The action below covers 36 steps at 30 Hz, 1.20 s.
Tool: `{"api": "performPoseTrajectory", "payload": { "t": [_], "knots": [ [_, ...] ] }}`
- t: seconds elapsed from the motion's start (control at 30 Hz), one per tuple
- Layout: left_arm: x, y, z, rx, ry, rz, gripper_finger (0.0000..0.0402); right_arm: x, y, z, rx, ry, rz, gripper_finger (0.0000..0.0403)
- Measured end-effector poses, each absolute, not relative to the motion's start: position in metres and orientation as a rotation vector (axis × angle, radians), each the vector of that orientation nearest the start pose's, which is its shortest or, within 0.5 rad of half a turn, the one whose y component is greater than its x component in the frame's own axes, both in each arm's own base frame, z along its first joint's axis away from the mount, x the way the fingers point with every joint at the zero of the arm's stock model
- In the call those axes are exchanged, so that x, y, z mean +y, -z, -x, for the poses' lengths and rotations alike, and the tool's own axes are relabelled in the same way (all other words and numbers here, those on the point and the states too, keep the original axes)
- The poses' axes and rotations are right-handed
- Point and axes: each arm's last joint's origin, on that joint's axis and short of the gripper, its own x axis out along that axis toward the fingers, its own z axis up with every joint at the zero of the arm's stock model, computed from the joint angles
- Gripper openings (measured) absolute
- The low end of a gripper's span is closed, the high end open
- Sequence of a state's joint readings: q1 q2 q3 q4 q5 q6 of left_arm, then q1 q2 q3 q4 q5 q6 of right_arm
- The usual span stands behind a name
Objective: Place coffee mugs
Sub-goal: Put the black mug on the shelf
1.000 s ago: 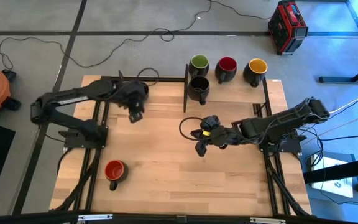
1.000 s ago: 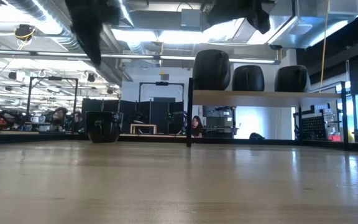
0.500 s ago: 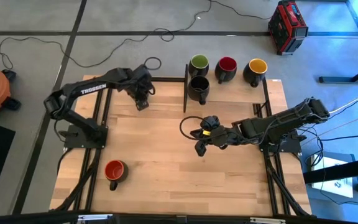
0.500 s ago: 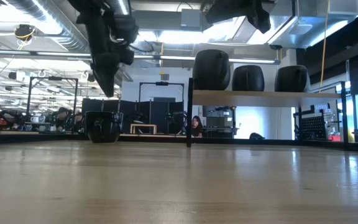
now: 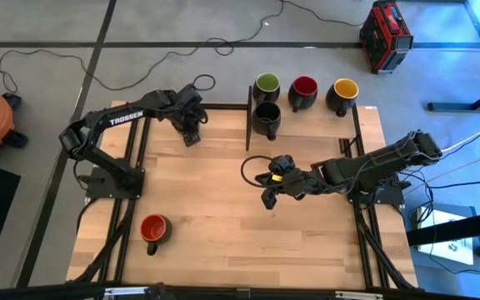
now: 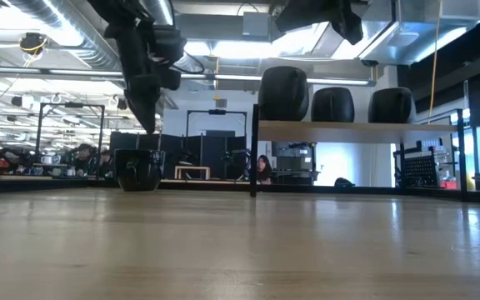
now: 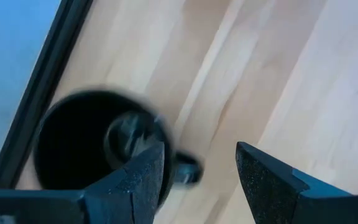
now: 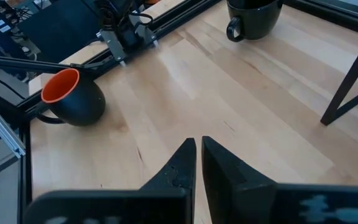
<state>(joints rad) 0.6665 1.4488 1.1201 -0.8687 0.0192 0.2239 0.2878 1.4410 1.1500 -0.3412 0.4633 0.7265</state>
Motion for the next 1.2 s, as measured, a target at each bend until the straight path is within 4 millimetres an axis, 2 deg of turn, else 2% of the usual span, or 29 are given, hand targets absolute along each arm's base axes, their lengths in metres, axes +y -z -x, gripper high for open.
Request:
{"api": "performPoseTrajectory", "payload": {
  "t": [0.07, 0.2, 0.5, 0.63, 0.9, 1.07, 1.2],
  "knots": [
    [0.173, -0.247, -0.215, 1.164, -0.404, 0.233, 0.0195, 0.077, -0.297, -0.304, 0.494, 0.37, -0.471, 0.0017],
    [0.18, -0.236, -0.206, 1.154, -0.456, 0.277, 0.0195, 0.077, -0.297, -0.304, 0.494, 0.371, -0.471, 0.0017],
    [0.179, -0.208, -0.195, 1.172, -0.444, 0.312, 0.0187, 0.076, -0.297, -0.304, 0.494, 0.371, -0.472, 0.0017],
    [0.176, -0.199, -0.195, 1.174, -0.424, 0.294, 0.0146, 0.076, -0.297, -0.304, 0.494, 0.371, -0.472, 0.0017],
    [0.176, -0.186, -0.201, 1.189, -0.354, 0.278, 0.0028, 0.077, -0.297, -0.304, 0.495, 0.369, -0.473, 0.0017],
    [0.168, -0.188, -0.211, 1.206, -0.328, 0.232, 0.0023, 0.077, -0.297, -0.304, 0.499, 0.361, -0.475, 0.0017],
    [0.156, -0.199, -0.221, 1.219, -0.309, 0.243, 0.0023, 0.078, -0.297, -0.304, 0.509, 0.337, -0.487, 0.0017]
  ]
}}
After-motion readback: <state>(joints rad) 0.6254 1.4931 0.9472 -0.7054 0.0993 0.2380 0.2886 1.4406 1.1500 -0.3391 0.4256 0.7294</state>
